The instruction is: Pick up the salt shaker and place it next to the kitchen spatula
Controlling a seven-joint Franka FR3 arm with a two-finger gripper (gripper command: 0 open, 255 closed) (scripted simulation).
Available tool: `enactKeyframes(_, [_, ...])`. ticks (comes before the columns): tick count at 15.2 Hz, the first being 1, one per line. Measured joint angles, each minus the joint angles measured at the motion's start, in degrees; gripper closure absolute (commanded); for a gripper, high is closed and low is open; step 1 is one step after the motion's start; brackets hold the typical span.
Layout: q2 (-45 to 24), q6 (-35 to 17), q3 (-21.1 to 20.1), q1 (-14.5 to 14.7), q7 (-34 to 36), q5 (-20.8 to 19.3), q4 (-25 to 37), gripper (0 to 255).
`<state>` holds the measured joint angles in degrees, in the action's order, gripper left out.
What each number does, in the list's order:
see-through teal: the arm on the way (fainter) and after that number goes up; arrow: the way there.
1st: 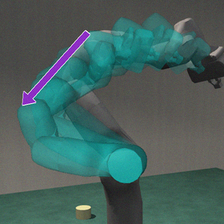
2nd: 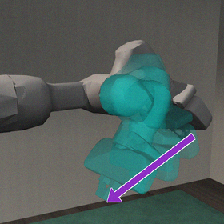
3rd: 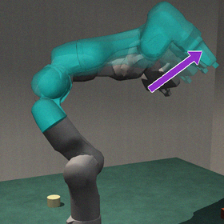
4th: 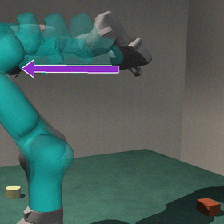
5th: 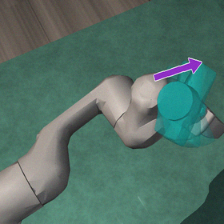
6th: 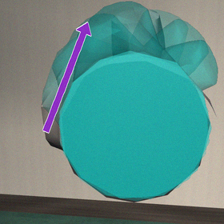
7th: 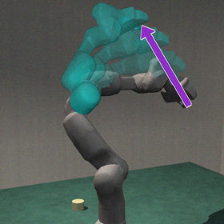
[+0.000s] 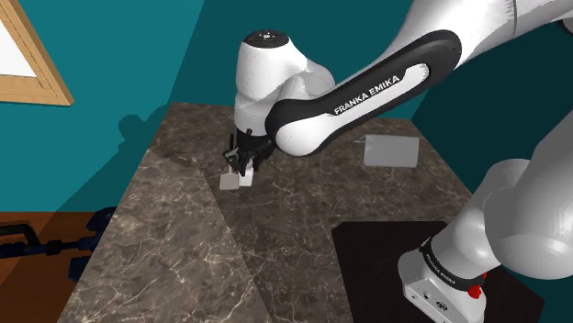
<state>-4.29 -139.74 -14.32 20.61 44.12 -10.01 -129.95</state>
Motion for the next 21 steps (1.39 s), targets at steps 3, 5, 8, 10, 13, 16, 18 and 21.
enactKeyframes(3, [-1.7,-2.1,0.2,0.1,1.0,-1.1,-0.5,255])
enactKeyframes(5, [-2.7,-3.4,0.3,0.1,1.5,-1.8,-0.9,255])
enactKeyframes(8, [-4.8,-5.7,0.7,0.3,2.7,-3.2,-1.3,255])
enactKeyframes(10, [-5.7,-6.8,0.9,0.4,3.3,-3.9,-1.6,255])
enactKeyframes(13, [-5.9,-7.2,0.9,0.4,3.4,-4.1,-1.6,255])
enactKeyframes(16, [-6.0,-7.2,0.9,0.5,3.5,-4.2,-1.6,255])
enactKeyframes(18, [-6.0,-7.2,0.9,0.5,3.5,-4.2,-1.6,0])
enactKeyframes(21, [-6.0,-7.2,0.9,0.5,3.5,-4.2,-1.6,0])
